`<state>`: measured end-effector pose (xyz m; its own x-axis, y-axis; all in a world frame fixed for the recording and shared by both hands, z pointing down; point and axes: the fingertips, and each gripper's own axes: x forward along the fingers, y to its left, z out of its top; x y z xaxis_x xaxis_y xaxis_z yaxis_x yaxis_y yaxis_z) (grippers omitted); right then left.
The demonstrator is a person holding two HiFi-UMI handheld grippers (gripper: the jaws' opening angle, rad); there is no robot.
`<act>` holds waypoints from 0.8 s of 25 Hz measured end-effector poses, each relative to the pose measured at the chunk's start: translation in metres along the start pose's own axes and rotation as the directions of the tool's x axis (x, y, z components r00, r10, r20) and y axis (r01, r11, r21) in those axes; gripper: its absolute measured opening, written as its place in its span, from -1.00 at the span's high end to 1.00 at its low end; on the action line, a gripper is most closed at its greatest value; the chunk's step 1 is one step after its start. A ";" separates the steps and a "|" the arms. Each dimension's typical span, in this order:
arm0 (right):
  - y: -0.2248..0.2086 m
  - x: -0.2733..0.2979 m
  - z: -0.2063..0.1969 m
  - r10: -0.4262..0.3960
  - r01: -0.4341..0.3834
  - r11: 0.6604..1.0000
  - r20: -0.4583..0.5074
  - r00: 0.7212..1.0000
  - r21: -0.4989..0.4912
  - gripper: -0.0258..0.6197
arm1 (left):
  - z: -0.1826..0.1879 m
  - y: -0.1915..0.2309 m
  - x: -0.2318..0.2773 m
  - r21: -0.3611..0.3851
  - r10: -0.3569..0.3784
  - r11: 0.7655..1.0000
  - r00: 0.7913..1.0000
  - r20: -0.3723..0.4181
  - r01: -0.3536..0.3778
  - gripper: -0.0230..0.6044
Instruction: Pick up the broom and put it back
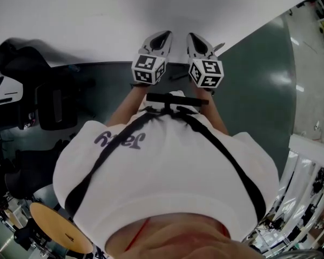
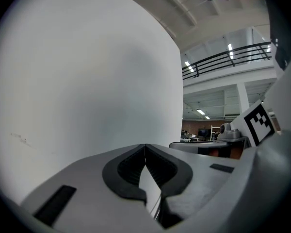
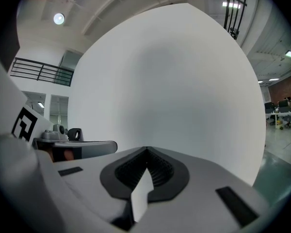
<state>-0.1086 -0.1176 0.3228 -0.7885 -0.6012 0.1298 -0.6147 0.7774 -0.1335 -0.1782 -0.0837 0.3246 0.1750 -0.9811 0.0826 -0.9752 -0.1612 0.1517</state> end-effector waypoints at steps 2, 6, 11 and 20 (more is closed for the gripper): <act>-0.009 0.002 0.002 -0.013 0.013 1.000 0.002 1.000 0.007 0.90 | 0.003 -0.002 0.005 -0.001 0.005 1.000 1.000 0.009 -0.005 0.89; -0.023 0.007 -0.001 -0.033 0.034 0.999 -0.014 0.999 0.022 0.90 | 0.002 -0.004 0.011 -0.017 0.029 0.999 1.000 0.009 -0.028 0.88; -0.040 0.006 -0.012 -0.058 0.062 0.996 -0.055 0.997 0.066 0.90 | 0.002 -0.012 0.022 -0.023 0.020 1.000 1.000 0.002 -0.020 0.89; -0.049 0.020 -0.004 -0.058 0.061 0.996 -0.055 0.997 0.070 0.90 | 0.013 -0.007 0.029 -0.004 0.036 0.999 0.999 0.015 -0.036 0.88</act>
<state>-0.0941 -0.1674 0.3359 -0.7494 -0.6338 0.1916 -0.6619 0.7240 -0.1940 -0.1684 -0.1124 0.3132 0.1380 -0.9877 0.0736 -0.9802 -0.1256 0.1529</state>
